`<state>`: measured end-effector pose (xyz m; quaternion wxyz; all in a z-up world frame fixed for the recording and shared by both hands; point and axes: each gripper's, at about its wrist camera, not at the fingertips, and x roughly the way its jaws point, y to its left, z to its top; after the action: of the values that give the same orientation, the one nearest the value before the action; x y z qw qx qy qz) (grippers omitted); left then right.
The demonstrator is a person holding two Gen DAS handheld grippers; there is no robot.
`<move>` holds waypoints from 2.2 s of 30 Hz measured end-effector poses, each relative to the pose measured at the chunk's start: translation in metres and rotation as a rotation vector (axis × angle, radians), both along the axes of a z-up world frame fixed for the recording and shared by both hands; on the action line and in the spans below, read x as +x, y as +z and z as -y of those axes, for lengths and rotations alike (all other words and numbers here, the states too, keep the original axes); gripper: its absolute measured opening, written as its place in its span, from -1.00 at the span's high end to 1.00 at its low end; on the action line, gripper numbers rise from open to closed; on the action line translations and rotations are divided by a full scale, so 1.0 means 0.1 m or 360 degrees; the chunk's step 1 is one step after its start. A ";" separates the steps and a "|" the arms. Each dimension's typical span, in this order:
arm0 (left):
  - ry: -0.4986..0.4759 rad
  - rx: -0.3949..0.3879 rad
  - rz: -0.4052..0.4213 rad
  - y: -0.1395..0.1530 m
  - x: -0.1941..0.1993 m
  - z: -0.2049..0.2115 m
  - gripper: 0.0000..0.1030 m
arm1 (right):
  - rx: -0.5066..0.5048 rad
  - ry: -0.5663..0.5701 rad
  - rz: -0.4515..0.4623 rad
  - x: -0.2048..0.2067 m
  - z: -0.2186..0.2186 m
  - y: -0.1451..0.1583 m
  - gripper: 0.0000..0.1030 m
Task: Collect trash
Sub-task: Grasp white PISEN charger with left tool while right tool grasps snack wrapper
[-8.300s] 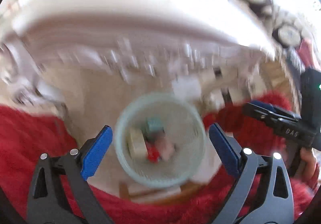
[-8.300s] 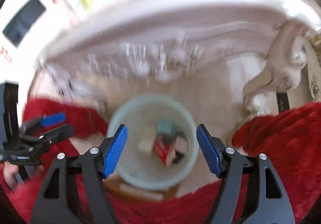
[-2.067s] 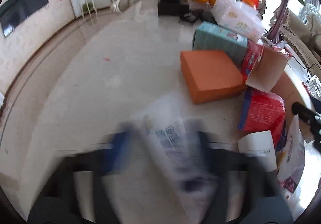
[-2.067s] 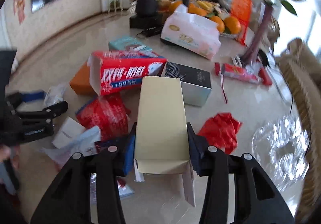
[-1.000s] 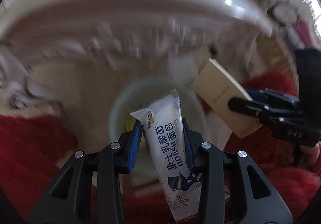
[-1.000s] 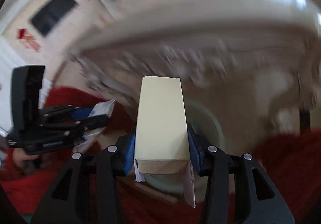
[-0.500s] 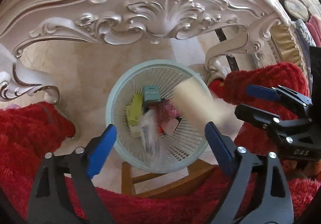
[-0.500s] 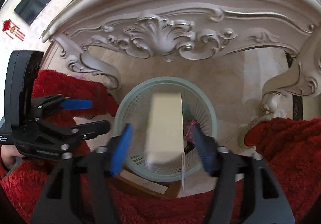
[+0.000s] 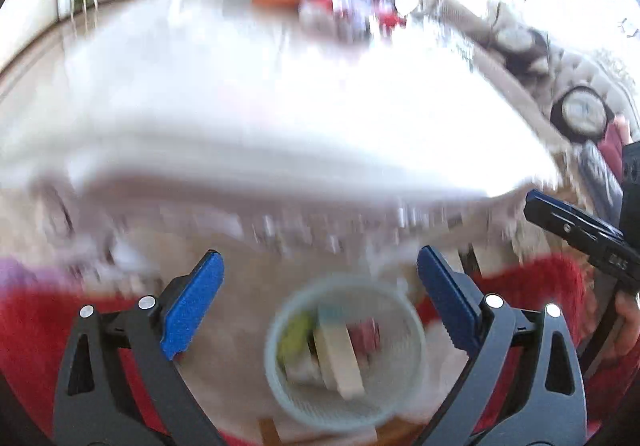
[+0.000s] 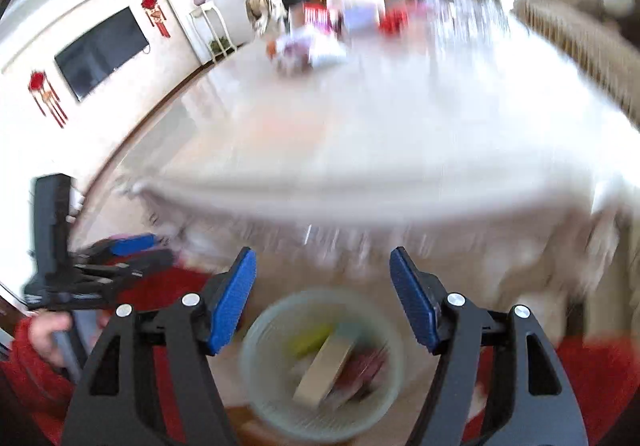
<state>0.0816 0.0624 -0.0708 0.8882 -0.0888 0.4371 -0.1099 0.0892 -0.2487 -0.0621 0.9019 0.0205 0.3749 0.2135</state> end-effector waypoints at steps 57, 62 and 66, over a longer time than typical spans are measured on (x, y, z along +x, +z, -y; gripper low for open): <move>0.0091 0.0436 -0.0050 0.18 2.83 0.53 0.16 | -0.0208 0.0008 -0.0110 2.40 -0.25 -0.01 0.09; 0.0037 0.0288 -0.0054 0.19 2.58 0.38 0.16 | -0.0135 0.0013 -0.0101 2.24 -0.22 0.07 0.10; 0.0030 0.0251 -0.0004 0.23 2.23 0.27 0.16 | -0.0037 0.0016 -0.0086 2.02 -0.17 0.12 0.10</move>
<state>0.3049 0.0355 -0.0474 0.8929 -0.0228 0.4446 -0.0666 0.2915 -0.2319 -0.0501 0.8905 0.0139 0.4017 0.2130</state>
